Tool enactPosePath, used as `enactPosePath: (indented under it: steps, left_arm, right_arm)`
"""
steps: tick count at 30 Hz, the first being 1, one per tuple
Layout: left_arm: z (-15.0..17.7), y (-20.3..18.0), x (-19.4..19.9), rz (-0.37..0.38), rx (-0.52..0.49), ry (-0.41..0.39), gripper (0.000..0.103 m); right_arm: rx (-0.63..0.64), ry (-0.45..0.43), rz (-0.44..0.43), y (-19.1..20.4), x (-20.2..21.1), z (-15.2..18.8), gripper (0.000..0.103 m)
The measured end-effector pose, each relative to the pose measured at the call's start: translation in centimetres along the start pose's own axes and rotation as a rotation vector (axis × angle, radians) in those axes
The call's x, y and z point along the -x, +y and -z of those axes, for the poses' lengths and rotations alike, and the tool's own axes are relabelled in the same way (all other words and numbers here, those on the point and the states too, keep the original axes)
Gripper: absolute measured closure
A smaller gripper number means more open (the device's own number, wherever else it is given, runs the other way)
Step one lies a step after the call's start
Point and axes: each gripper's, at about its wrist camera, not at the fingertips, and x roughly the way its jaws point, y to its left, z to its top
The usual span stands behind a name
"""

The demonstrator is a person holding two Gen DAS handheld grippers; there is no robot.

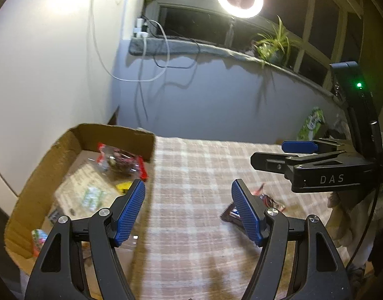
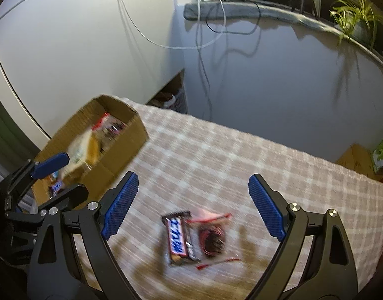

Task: Organize snacks
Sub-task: 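Move both tools back to the Snickers bar and red-wrapped chocolate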

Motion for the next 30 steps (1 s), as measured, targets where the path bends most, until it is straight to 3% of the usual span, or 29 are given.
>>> enactPosePath:
  steps: [11, 20, 24, 27, 30]
  left_arm:
    - [2.0, -3.2, -3.1, 0.104, -0.024, 0.14, 0.031]
    - [3.4, -6.1, -5.4, 0.19, -0.037, 0.254, 0.032]
    - [3.2, -6.7, -6.1, 0.191, -0.033, 0.267, 0.032]
    - [3.2, -6.9, -6.6, 0.2, -0.016, 0.282, 0.033]
    - [3.1, -7.2, -7.1, 0.188, -0.019, 0.29, 0.033]
  right_arm:
    - [-0.025, 0.101, -0.013, -3.8, -1.3, 2.6, 0.011]
    - [-0.05, 0.17, -0.089, -4.8, -2.8, 4.6, 0.011]
    - [-0.071, 0.193, -0.122, -5.1, -3.5, 4.8, 0.024]
    - [-0.078, 0.211, -0.138, -5.0, -4.1, 5.0, 0.027]
    - [-0.073, 0.222, -0.147, -4.9, -4.5, 5.1, 0.039]
